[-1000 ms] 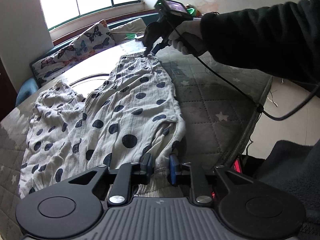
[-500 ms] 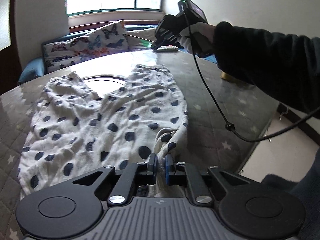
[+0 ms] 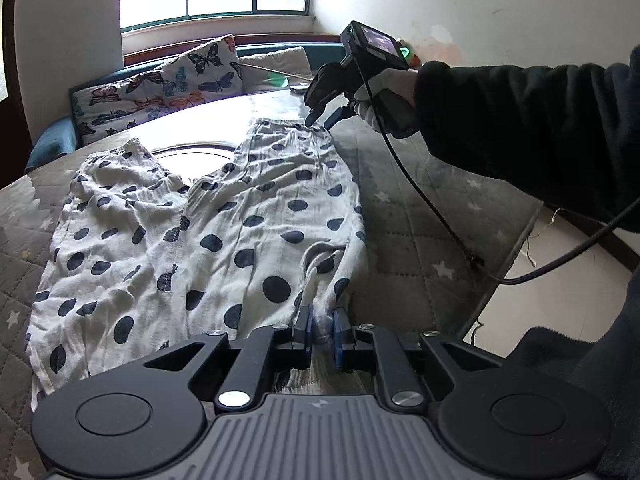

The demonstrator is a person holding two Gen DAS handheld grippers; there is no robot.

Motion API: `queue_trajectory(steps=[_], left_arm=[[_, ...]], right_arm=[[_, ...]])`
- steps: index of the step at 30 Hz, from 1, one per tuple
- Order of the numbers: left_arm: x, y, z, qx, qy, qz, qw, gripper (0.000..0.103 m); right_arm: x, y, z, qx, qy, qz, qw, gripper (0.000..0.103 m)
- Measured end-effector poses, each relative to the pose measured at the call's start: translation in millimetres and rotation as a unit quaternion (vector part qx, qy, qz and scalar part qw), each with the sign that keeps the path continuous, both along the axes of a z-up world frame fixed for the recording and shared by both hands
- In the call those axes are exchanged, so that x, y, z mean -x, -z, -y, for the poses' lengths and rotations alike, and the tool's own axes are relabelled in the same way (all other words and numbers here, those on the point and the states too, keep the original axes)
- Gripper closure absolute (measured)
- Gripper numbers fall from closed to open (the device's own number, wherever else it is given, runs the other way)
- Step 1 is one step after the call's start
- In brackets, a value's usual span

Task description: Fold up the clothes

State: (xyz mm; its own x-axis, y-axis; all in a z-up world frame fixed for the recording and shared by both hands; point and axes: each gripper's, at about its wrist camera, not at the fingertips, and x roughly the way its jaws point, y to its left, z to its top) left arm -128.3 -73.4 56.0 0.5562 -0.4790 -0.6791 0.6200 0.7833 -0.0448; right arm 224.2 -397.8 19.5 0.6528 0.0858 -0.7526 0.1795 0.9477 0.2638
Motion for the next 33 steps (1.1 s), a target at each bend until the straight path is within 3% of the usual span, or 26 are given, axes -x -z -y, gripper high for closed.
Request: queue_trajectory(steps=[3, 7, 8, 9, 10, 16, 19, 27, 33], left_arm=[[0.3, 3.5, 2.9, -0.007, -0.003, -0.002, 1.0, 0.083], [2.6, 7.0, 8.5, -0.021, -0.002, 0.003, 0.9998, 0.085], [2.9, 7.1, 8.9, -0.021, -0.002, 0.004, 0.9998, 0.089], [3.0, 7.1, 9.0, -0.021, -0.003, 0.005, 0.9998, 0.091], [2.5, 6.1, 7.1, -0.017, -0.006, 0.005, 0.9998, 0.091], [-9.8, -5.0, -19.3, 0.031, -0.047, -0.008, 0.9984, 0.094], [-16.9, -12.2, -37.3, 0.057, -0.074, -0.011, 0.9956, 0.094], [-31.7, -23.6, -98.3, 0.125, -0.167, -0.014, 0.9779, 0.095], [-42.0, -20.5, -147.8, 0.142, -0.251, -0.024, 0.9573, 0.095]], right_arm=[[1.0, 7.8, 1.0, -0.006, 0.0, 0.007, 1.0, 0.072], [3.5, 10.2, -8.7, 0.003, -0.031, 0.013, 0.999, 0.071], [4.3, 10.2, -9.2, 0.002, -0.037, 0.012, 0.999, 0.074], [4.2, 9.9, -10.1, 0.0, -0.04, 0.01, 0.999, 0.085], [3.5, 9.7, -9.9, -0.01, -0.038, 0.005, 0.999, 0.097], [-3.5, -4.9, 9.7, -0.118, 0.019, -0.008, 0.993, 0.099], [-8.4, -23.5, 6.8, -0.145, 0.027, 0.003, 0.989, 0.099], [-59.6, -85.6, -56.6, -0.19, 0.003, 0.051, 0.98, 0.099], [-114.7, -95.7, -133.8, -0.2, -0.019, 0.051, 0.978, 0.099]])
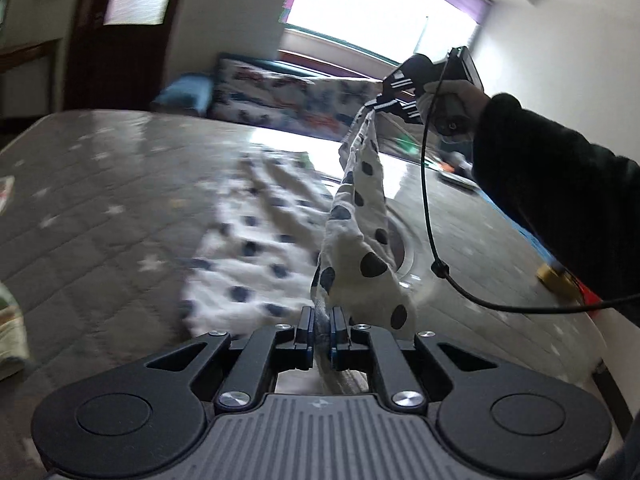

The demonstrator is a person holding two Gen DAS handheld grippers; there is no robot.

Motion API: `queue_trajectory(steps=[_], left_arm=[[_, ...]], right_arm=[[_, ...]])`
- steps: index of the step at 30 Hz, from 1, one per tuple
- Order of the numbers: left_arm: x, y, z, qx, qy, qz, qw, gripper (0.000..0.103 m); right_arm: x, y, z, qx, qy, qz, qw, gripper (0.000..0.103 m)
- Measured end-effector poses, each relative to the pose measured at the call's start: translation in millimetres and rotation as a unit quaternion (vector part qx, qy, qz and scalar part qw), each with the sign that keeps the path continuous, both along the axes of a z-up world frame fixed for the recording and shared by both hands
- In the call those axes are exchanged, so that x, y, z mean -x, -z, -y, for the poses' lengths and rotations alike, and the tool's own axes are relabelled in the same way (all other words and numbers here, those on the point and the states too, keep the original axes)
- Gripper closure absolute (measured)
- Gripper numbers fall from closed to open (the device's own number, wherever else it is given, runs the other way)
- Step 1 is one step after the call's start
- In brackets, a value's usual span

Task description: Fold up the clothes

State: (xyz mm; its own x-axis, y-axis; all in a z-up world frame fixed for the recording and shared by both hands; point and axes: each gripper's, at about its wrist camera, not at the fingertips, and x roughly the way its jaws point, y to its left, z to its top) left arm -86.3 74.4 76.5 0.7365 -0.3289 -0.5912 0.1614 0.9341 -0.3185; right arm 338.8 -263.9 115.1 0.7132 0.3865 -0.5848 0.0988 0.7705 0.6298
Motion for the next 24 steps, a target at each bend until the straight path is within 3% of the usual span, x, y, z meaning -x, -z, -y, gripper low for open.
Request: queue_trajectory(steps=[7, 11, 14, 20, 24], left_arm=[[4.0, 5.8, -34.8, 0.007, -0.063, -0.019, 0.9978, 0.095], [7.0, 12.6, -42.0, 0.008, -0.074, -0.035, 0.9966, 0.095], [6.9, 16.0, -42.0, 0.009, -0.073, -0.038, 0.9965, 0.095], [5.3, 19.8, -44.7, 0.006, -0.08, -0.046, 0.9957, 0.094], [4.3, 20.8, -44.2, -0.004, -0.084, -0.05, 0.9951, 0.094]], right_arm=[[-40.3, 26.2, -103.1, 0.007, -0.066, -0.008, 0.998, 0.098], [-41.9, 37.4, -147.2, 0.031, -0.131, 0.006, 0.991, 0.075], [-40.2, 36.2, -149.7, 0.049, -0.16, 0.013, 0.986, 0.075], [-35.4, 41.1, -124.8, 0.145, -0.184, -0.004, 0.972, 0.075], [-31.4, 60.8, -114.3, 0.147, -0.181, -0.029, 0.972, 0.074]])
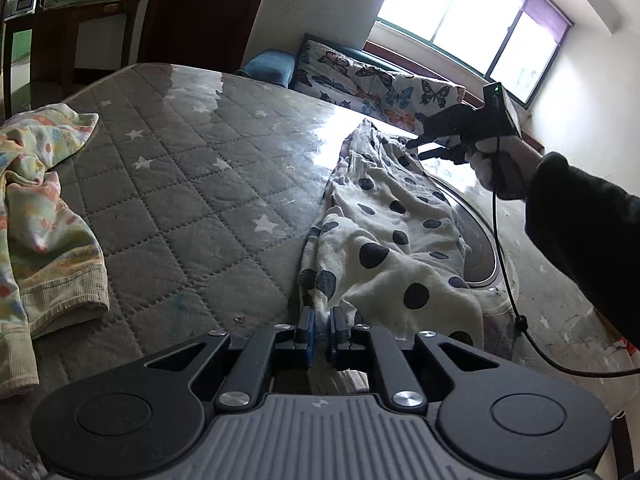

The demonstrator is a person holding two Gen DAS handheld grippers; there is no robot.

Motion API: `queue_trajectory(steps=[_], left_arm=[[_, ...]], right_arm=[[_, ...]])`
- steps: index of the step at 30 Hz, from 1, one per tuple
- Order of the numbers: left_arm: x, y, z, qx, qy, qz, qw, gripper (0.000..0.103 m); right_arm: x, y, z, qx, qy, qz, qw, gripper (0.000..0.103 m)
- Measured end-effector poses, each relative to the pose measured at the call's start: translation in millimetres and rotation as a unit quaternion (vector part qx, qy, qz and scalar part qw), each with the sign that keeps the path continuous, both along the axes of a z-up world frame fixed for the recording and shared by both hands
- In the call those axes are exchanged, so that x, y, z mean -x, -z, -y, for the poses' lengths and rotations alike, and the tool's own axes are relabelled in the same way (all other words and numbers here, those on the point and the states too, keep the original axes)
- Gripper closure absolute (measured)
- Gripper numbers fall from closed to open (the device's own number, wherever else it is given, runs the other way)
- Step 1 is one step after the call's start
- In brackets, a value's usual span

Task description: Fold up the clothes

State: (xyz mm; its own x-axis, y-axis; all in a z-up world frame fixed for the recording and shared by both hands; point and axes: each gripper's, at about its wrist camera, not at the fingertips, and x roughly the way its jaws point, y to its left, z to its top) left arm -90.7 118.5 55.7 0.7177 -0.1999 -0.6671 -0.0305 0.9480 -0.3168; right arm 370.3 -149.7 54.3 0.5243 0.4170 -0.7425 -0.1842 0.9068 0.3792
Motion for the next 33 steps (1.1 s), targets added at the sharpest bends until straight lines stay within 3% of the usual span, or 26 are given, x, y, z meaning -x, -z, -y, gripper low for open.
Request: queue_trajectory(steps=[4, 9, 15, 22, 27, 33], left_arm=[[-0.2, -1.5, 1.4, -0.01, -0.003, -0.005, 0.9999, 0.094], [0.8, -2.2, 1.2, -0.009, -0.002, -0.006, 0.9999, 0.094], [0.6, -3.3, 2.1, 0.006, 0.002, -0.001, 1.0, 0.094], [1.8, -9.6, -0.6, 0.006, 0.003, -0.004, 1.0, 0.094], [9.5, -23.2, -6.8, -0.015, -0.013, 0.015, 0.9997, 0.094], [23.4, -35.2, -3.9, -0.03, -0.012, 0.03, 0.999, 0.089]], right_arm=[[0.3, 12.0, -5.0, 0.013, 0.001, -0.002, 1.0, 0.074], [20.7, -9.2, -11.0, 0.05, -0.031, 0.033, 0.998, 0.068], [90.9, -33.2, -17.9, 0.1, -0.157, 0.062, 0.98, 0.061], [176.9, -10.0, -27.0, 0.115, -0.277, 0.047, 0.953, 0.061], [190.8, 8.7, -26.2, 0.169, -0.28, 0.058, 0.943, 0.061], [202.5, 1.0, -17.9, 0.168, -0.256, 0.072, 0.949, 0.06]])
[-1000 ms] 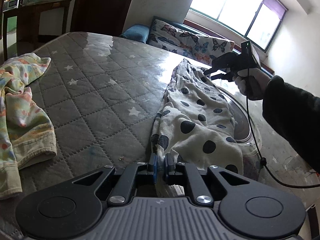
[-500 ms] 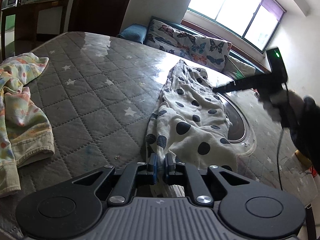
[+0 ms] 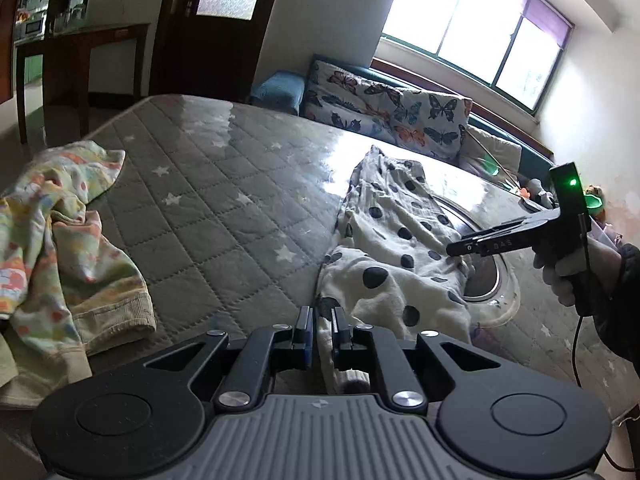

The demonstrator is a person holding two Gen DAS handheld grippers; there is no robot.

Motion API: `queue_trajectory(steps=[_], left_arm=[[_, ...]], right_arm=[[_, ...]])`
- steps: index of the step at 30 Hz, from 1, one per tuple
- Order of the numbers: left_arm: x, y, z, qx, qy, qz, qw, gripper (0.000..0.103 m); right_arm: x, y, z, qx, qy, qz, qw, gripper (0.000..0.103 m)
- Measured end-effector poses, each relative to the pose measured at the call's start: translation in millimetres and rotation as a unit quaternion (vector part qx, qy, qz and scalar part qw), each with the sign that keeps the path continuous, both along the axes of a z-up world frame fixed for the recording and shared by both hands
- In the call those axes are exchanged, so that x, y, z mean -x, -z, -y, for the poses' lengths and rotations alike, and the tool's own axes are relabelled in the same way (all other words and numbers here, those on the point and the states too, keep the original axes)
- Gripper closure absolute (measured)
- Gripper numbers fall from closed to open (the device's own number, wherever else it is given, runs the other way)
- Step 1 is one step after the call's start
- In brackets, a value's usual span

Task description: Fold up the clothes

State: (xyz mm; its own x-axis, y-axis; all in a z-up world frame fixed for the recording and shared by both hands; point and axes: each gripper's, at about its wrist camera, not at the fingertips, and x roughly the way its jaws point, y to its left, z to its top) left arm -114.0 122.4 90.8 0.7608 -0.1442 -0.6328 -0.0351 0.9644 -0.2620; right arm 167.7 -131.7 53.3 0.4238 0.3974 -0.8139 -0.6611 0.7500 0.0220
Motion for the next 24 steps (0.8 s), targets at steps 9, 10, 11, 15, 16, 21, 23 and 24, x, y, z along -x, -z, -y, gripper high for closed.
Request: queue_trajectory(steps=[9, 10, 11, 15, 16, 21, 23, 24], left_arm=[[-3.4, 8.8, 24.9, -0.009, 0.02, -0.013, 0.9997, 0.067], [-3.9, 8.7, 29.4, -0.023, 0.02, -0.014, 0.9994, 0.068], [-4.1, 8.4, 33.7, -0.038, 0.02, -0.014, 0.999, 0.069], [-1.5, 0.8, 42.8, -0.044, 0.035, 0.007, 0.9984, 0.068], [-1.4, -2.0, 47.0, -0.048, 0.042, 0.015, 0.9978, 0.068], [-12.2, -0.9, 69.3, -0.047, 0.085, 0.025, 0.995, 0.068], [-19.4, 6.5, 79.6, -0.047, 0.101, 0.016, 0.9936, 0.068], [-23.0, 10.2, 84.7, -0.048, 0.109, 0.012, 0.9928, 0.068]], right_arm=[[64.3, -18.8, -13.6, -0.037, -0.099, 0.023, 0.994, 0.053], [70.2, -15.8, -17.0, -0.034, -0.109, 0.023, 0.993, 0.053], [76.1, -12.8, -20.3, -0.031, -0.12, 0.023, 0.992, 0.053], [95.9, 4.8, -24.8, -0.003, -0.144, 0.025, 0.989, 0.053], [100.7, 7.3, -23.5, 0.003, -0.149, 0.029, 0.988, 0.053], [114.2, 1.1, -14.7, 0.01, -0.157, 0.047, 0.986, 0.053], [114.2, -7.2, -12.3, -0.002, -0.15, 0.053, 0.987, 0.053], [114.0, -11.2, -11.4, -0.008, -0.147, 0.056, 0.988, 0.053]])
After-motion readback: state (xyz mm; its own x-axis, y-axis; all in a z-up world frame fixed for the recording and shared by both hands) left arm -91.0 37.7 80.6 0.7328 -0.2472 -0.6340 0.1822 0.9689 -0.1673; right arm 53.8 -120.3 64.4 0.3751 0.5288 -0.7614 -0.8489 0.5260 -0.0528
